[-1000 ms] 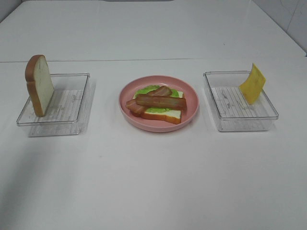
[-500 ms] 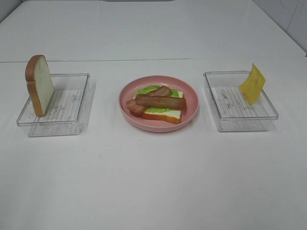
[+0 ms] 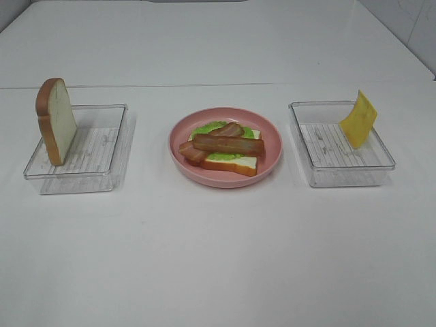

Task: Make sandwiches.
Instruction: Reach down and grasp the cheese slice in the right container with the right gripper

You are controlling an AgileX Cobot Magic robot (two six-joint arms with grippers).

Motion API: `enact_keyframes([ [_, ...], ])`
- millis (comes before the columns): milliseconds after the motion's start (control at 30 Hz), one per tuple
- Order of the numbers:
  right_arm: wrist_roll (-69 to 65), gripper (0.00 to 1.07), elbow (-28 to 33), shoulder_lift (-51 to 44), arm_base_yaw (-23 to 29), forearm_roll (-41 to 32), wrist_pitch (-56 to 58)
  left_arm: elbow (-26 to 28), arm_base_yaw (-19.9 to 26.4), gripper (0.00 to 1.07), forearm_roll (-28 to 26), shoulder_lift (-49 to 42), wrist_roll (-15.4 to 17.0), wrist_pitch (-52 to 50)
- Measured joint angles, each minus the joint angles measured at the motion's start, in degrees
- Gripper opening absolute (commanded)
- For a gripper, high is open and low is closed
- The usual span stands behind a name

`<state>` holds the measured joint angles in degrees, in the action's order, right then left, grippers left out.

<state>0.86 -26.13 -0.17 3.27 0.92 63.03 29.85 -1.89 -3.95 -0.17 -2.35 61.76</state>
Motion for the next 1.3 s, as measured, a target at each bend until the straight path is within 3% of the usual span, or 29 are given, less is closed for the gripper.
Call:
enact_keyframes([
  [500,0.0,0.99,0.0,0.0,0.0,-0.3,0.0,0.0,0.0,0.98,-0.1,-0.1,0.0,0.0],
  [733,0.0,0.99,0.0,0.0,0.0,-0.5,0.0,0.0,3.2,0.98,-0.1,-0.1,0.0,0.0],
  [1067,0.5,0.99,-0.5,0.0,0.0,-0.2,-0.2,0.0,3.7,0.98,-0.1,-0.1,0.0,0.0],
  [1233,1.2,0.99,-4.3,5.8,0.0,-0.1,-5.7,0.0,3.7,0.98,-0.1,-0.1,0.0,0.0],
  [1300,0.8,0.99,-6.1,13.2,0.0,0.4,-10.9,0.0,3.7,0.98,-0.1,-0.1,0.0,0.0],
])
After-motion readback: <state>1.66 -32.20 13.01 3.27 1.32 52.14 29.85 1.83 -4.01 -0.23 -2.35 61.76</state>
